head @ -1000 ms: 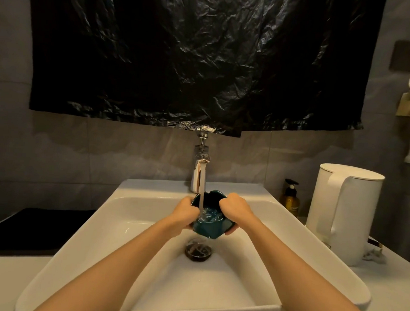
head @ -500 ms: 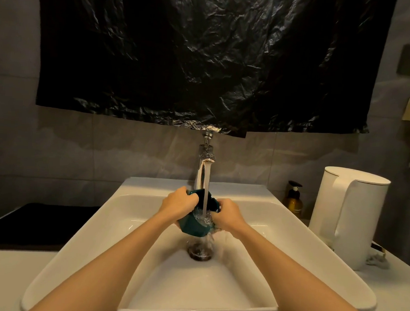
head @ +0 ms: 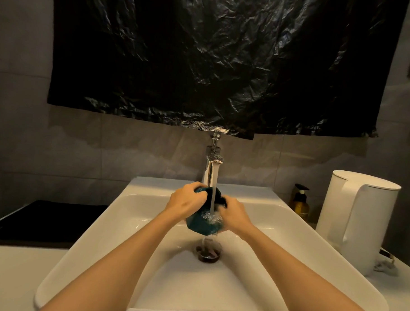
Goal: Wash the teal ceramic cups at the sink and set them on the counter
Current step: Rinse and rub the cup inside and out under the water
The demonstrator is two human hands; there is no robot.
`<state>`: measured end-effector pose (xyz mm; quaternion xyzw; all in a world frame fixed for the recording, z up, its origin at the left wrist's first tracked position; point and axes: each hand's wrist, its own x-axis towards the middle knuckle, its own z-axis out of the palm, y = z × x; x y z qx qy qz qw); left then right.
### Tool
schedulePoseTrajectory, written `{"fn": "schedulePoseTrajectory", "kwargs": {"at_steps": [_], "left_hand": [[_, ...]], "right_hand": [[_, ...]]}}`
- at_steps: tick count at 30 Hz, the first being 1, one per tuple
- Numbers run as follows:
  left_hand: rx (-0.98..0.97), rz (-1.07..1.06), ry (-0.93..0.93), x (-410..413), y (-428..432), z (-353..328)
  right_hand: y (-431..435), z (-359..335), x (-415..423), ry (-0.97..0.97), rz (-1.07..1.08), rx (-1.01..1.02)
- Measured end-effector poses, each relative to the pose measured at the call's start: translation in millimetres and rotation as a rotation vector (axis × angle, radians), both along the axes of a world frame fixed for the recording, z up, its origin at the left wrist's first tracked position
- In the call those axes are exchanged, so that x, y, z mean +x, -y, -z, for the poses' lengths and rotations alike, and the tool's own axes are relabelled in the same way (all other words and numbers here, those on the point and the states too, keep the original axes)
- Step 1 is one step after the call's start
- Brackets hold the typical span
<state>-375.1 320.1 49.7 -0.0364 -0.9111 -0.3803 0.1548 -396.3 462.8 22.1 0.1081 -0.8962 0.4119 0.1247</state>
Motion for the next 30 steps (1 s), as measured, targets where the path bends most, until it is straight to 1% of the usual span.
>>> {"fn": "schedulePoseTrajectory", "kwargs": {"at_steps": [1, 3, 7, 9, 12, 14, 16, 18, 22, 23, 26, 30], "left_hand": [[-0.002, 0.008, -0.029, 1.3, -1.4, -0.6], [-0.050, -0.001, -0.091, 4.1, -2.7, 0.1], [-0.257, -0.110, -0.231, 9.3, -0.6, 2.2], [-0.363, -0.178, -0.301, 9.4, 2.5, 1.0], [-0.507, -0.261, -0.330, 8.9, 10.4, -0.3], [-0.600, -0.292, -0.346, 9.6, 16.4, -0.7], [-0.643, -0.304, -0.364, 11.7, 19.3, -3.0], [-0.570, -0.302, -0.331, 12.2, 18.4, -4.9], [-0.177, -0.242, -0.149, 8.2, 6.8, -3.3], [-0.109, -0.213, -0.092, 7.3, 3.4, -2.0], [-0.038, -0.138, 0.023, 7.6, -5.5, -0.3], [-0.009, -0.081, 0.080, 6.0, -7.8, -0.7]], "right_hand": [[-1.6, -0.8, -1.0, -0.007, 0.000, -0.008], [-3.6, -1.2, -2.1, 0.035, -0.069, -0.050], [-0.9, -3.2, 2.7, 0.215, -0.184, -0.166], [1.0, -3.2, 5.0, 0.286, -0.225, -0.184], [1.1, -3.9, 5.9, 0.262, -0.230, -0.113], [1.9, -4.8, 6.2, 0.237, -0.225, -0.104], [2.3, -5.8, 6.5, 0.208, -0.217, -0.105], [1.6, -5.7, 6.2, 0.178, -0.223, -0.113], [2.7, -4.2, 4.3, 0.137, -0.231, -0.145], [2.2, -3.3, 3.2, 0.130, -0.223, -0.139], [-0.5, -2.3, 1.8, 0.081, -0.160, -0.084], [-3.0, -3.7, 2.1, -0.012, 0.017, -0.006]]}}
